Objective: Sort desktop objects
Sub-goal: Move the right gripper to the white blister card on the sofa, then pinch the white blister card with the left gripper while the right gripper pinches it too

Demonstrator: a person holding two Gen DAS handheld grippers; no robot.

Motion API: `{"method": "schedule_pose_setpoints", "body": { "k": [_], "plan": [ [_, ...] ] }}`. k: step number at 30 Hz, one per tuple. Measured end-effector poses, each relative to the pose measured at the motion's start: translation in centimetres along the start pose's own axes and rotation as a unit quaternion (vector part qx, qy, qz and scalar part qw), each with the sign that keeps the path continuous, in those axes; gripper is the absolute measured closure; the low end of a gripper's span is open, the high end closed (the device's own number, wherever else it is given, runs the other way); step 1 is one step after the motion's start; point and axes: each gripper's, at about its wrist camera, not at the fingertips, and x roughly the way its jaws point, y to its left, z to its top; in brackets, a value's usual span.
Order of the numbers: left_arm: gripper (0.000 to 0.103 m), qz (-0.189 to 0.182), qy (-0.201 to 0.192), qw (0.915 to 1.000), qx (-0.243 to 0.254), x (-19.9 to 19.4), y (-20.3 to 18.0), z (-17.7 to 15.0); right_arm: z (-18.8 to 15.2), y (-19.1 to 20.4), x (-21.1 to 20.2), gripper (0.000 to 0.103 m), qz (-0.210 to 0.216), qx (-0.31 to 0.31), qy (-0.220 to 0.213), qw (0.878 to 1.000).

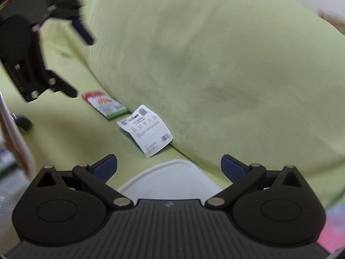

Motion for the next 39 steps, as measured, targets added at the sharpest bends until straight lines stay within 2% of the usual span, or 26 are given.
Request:
{"method": "schedule_pose_setpoints", "body": {
  "k": [10, 13, 15, 16, 18, 21, 22, 23, 24, 28, 31, 34, 36, 37, 39],
  "plan": [
    [0.017, -0.018, 0.015, 0.9951, 0.096, 9.1, -1.9, -0.2, -0.7, 1.4, 9.3, 0.006, 0.003, -0.079, 0.041, 0.996],
    [0.021, -0.013, 0.018, 0.9930, 0.116, 11.0, -2.7, -0.3, -0.9, 2.2, 10.9, 0.012, 0.010, -0.098, 0.050, 0.994],
    [0.028, -0.013, 0.020, 0.9929, 0.117, 11.9, -2.9, -0.3, -0.8, 2.8, 12.0, 0.013, 0.013, -0.107, 0.053, 0.993],
    [0.030, -0.011, 0.019, 0.9929, 0.117, 12.2, -3.0, -0.3, -0.8, 3.0, 12.3, 0.017, 0.013, -0.112, 0.052, 0.992],
    [0.042, 0.002, 0.015, 0.9929, 0.118, 12.8, -3.0, -0.3, -0.8, 3.5, 12.9, 0.022, 0.011, -0.125, 0.048, 0.991],
    [0.047, -0.001, 0.010, 0.9941, 0.108, 13.1, -2.7, -0.3, -0.7, 3.9, 13.8, 0.036, 0.006, -0.140, 0.046, 0.989],
    [0.049, -0.007, 0.008, 0.9945, 0.104, 13.1, -2.6, -0.4, -0.7, 3.9, 13.9, 0.049, 0.003, -0.141, 0.046, 0.989],
    [0.058, -0.013, 0.006, 0.9946, 0.103, 12.9, -2.5, -0.4, -0.7, 3.8, 13.9, 0.061, 0.003, -0.137, 0.046, 0.989],
    [0.066, -0.020, 0.000, 0.9945, 0.103, 12.6, -2.5, -0.4, -0.7, 3.7, 13.9, 0.063, 0.004, -0.133, 0.047, 0.990],
    [0.070, -0.024, -0.022, 0.9944, 0.101, 11.3, -2.4, -0.2, -1.0, 3.6, 12.3, 0.066, -0.024, -0.129, 0.022, 0.991],
    [0.081, -0.027, -0.039, 0.9956, 0.081, 10.0, -1.8, 0.1, -0.8, 2.9, 10.9, 0.069, -0.049, -0.115, 0.001, 0.992],
    [0.084, -0.017, -0.037, 0.9964, 0.075, 10.2, -1.2, 0.5, -0.4, 2.3, 11.3, 0.071, -0.056, -0.111, 0.003, 0.992],
    [0.093, -0.018, -0.018, 0.9976, 0.064, 11.4, -0.8, 0.8, 0.0, 2.3, 12.7, 0.084, -0.045, -0.123, 0.028, 0.991],
    [0.096, -0.019, -0.011, 0.9979, 0.061, 11.9, -0.7, 0.8, 0.1, 2.4, 13.2, 0.095, -0.036, -0.129, 0.035, 0.990],
    [0.099, -0.024, -0.010, 0.9977, 0.062, 12.5, -0.7, 0.9, 0.2, 2.7, 13.8, 0.099, -0.026, -0.144, 0.044, 0.988]
  ]
}}
